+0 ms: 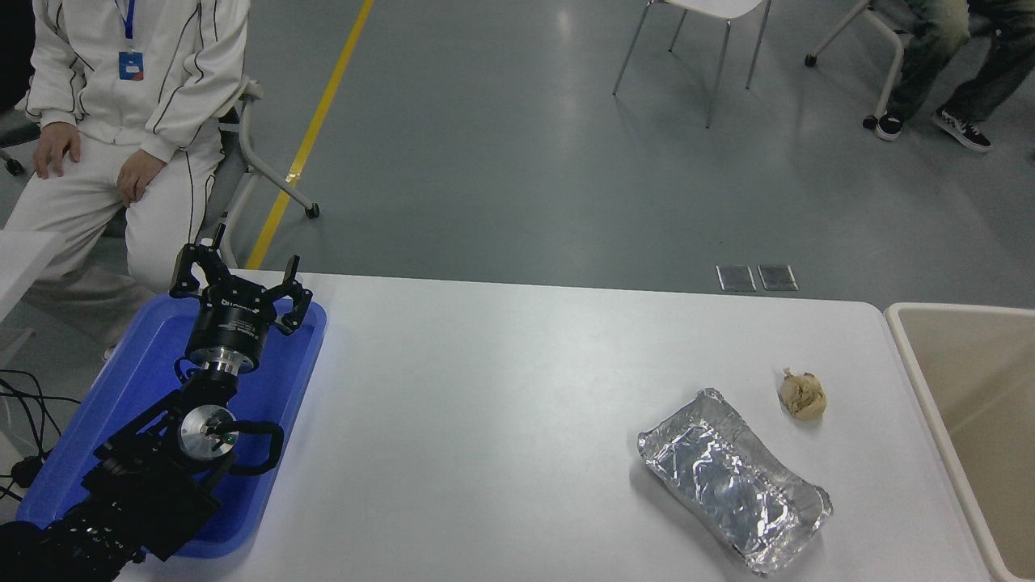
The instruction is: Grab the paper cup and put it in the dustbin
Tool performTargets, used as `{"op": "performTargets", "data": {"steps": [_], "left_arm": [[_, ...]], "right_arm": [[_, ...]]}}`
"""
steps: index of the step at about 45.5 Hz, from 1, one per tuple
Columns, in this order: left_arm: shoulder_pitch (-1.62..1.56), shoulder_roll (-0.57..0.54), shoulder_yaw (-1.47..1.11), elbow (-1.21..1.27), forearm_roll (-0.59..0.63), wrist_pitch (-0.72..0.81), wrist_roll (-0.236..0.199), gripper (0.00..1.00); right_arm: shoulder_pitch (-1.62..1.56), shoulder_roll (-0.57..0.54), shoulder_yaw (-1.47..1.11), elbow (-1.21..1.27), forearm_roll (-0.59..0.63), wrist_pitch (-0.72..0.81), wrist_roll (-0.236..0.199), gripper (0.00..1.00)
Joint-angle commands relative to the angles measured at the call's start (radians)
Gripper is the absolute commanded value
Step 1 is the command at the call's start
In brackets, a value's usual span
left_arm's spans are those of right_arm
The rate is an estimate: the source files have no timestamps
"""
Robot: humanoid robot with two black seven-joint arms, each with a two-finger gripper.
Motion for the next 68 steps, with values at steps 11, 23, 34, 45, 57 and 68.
{"op": "performTargets", "data": {"steps": [11,23,34,45,57,68], "left_arm": [[0.001,-0.001,0.000,0.000,0.000,0.000,0.000,1.00],[0.001,0.001,0.000,0.000,0.000,0.000,0.000,1.00],[0.001,0.001,0.000,0.000,0.000,0.000,0.000,1.00],[0.000,0.001,0.000,-0.002,0.000,0.000,0.000,1.00],[0.001,0.001,0.000,-0.002,0.000,0.000,0.000,1.00],[0.001,0.001,0.000,-0.002,0.000,0.000,0.000,1.00]], "right_arm": [[0.297,-0.122,-0.231,0.328,-0.010,0.047,0.002,1.00],[0.489,-0.122,-0.395,0.391,-0.008,0.170,0.002,1.00],[0.713,-0.119,-0.522,0.447,-0.010,0.391,0.002,1.00],[0.900,-0.067,-0.656,0.449,-0.013,0.618,0.002,1.00],[1.055,0.043,-0.776,0.460,-0.085,0.767,0.002,1.00],[1.164,0.115,-0.791,0.521,-0.087,0.767,0.002,1.00]]}}
